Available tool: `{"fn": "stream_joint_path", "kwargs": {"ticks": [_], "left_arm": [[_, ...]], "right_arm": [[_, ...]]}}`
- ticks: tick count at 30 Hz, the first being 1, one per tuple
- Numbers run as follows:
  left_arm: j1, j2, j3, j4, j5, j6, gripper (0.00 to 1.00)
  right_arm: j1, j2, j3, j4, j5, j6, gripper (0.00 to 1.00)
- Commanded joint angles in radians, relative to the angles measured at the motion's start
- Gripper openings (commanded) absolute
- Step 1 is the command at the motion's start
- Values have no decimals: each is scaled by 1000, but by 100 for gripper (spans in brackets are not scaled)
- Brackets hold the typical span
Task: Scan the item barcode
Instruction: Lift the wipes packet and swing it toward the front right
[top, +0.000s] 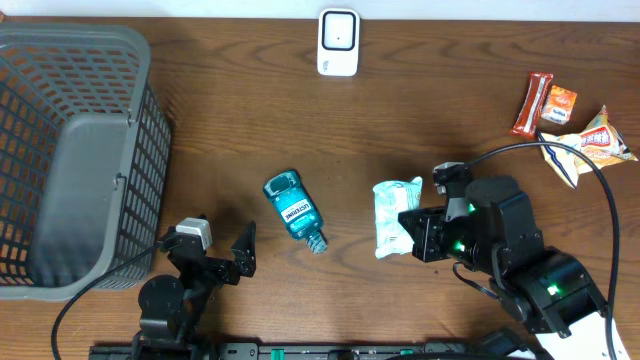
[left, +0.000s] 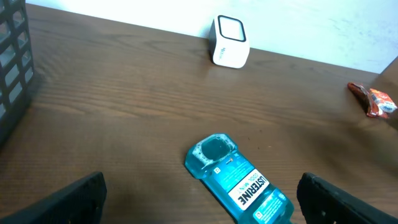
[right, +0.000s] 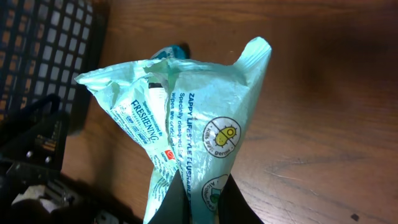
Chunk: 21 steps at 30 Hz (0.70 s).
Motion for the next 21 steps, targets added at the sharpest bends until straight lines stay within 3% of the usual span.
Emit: {"fn": "stream_joint_path", "kwargs": {"ticks": [1,4,8,16,21], "left_arm": [[2,-6,-16,-22,13,-2,98],[2,-6,-16,-22,13,-2,98],[2,-6,-16,-22,13,-2,98],[2,-6,-16,-22,13,-2,98],[2,-6,-16,-22,13,-2,98]], "right_arm": [[10,-15,-25,34,18,54,2],[10,-6,-26,64,19,32,2],[10,32,-26,184,18,-160,1],[11,158,-26,457,28,-291,2],[72,238,-26,599,239,-365,1]]}}
